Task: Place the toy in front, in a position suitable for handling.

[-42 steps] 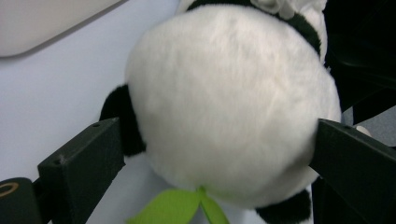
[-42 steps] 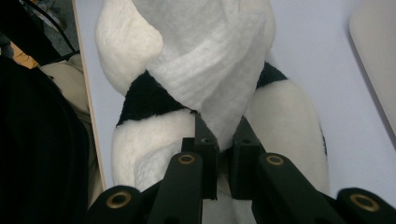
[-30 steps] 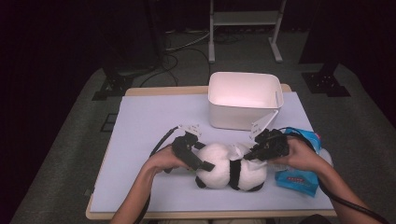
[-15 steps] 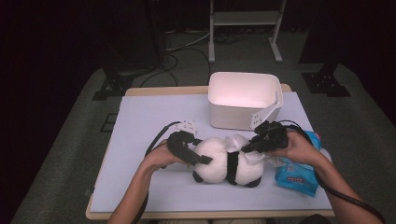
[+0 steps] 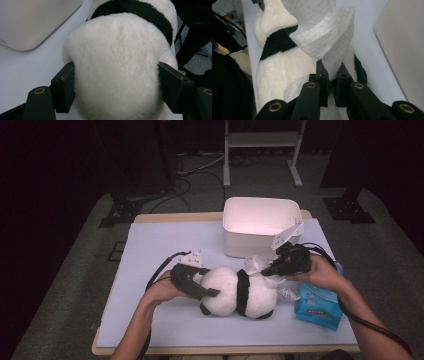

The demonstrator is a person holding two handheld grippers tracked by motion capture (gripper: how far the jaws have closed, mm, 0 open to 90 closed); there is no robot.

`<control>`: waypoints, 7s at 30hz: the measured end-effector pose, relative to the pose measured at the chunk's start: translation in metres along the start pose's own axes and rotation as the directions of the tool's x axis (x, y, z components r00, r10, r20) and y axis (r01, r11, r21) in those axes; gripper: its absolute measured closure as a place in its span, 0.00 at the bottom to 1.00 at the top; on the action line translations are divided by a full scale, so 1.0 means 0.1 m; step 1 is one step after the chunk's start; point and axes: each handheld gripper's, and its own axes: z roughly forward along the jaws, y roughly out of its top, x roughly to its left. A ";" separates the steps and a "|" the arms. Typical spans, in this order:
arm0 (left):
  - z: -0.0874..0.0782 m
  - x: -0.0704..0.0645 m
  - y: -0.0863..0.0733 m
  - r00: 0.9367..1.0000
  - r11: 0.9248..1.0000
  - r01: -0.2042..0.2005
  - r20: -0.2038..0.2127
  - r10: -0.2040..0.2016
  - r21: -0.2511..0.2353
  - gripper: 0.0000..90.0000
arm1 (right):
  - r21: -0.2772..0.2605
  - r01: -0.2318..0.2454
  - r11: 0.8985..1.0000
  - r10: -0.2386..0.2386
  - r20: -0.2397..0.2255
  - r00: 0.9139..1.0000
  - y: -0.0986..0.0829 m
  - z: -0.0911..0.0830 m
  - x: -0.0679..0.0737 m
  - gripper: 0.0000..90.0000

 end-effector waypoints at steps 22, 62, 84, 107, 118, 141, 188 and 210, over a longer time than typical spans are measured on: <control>0.12 0.10 -0.12 0.981 0.984 0.170 0.082 -0.173 0.043 0.01 | -0.003 0.030 1.000 -0.030 -0.025 0.999 -0.09 0.08 0.17 0.93; -0.02 0.03 0.03 0.999 0.999 0.030 -0.043 -0.029 0.015 0.30 | 0.017 0.027 0.999 -0.027 -0.009 1.000 0.20 0.11 0.00 0.93; 0.21 0.24 -0.26 0.968 0.971 0.240 0.082 -0.239 -0.010 0.18 | 0.009 0.041 0.999 -0.040 -0.018 0.999 0.03 0.17 0.12 0.93; -0.04 -0.05 -0.08 0.981 0.990 0.140 -0.133 -0.139 0.003 0.21 | 0.048 0.100 0.994 -0.097 -0.059 0.994 0.52 0.42 0.10 0.93; -0.17 0.05 -0.06 0.983 0.983 0.184 0.002 -0.184 -0.023 0.01 | -0.013 0.171 0.985 -0.171 -0.063 0.983 0.27 0.30 0.44 0.93; -0.18 0.08 0.14 0.991 0.995 0.072 -0.106 -0.080 -0.074 0.31 | -0.026 0.169 0.985 -0.169 0.013 0.986 0.55 0.17 0.31 0.93; -0.13 -0.09 -0.15 0.993 0.996 0.049 -0.108 -0.057 -0.075 0.29 | -0.019 0.108 0.994 -0.108 -0.042 0.993 0.51 0.18 0.20 0.93; -0.12 -0.14 -0.13 0.994 0.998 0.016 -0.111 -0.023 -0.068 0.28 | -0.008 0.094 0.995 -0.095 -0.035 0.995 0.59 0.23 0.13 0.93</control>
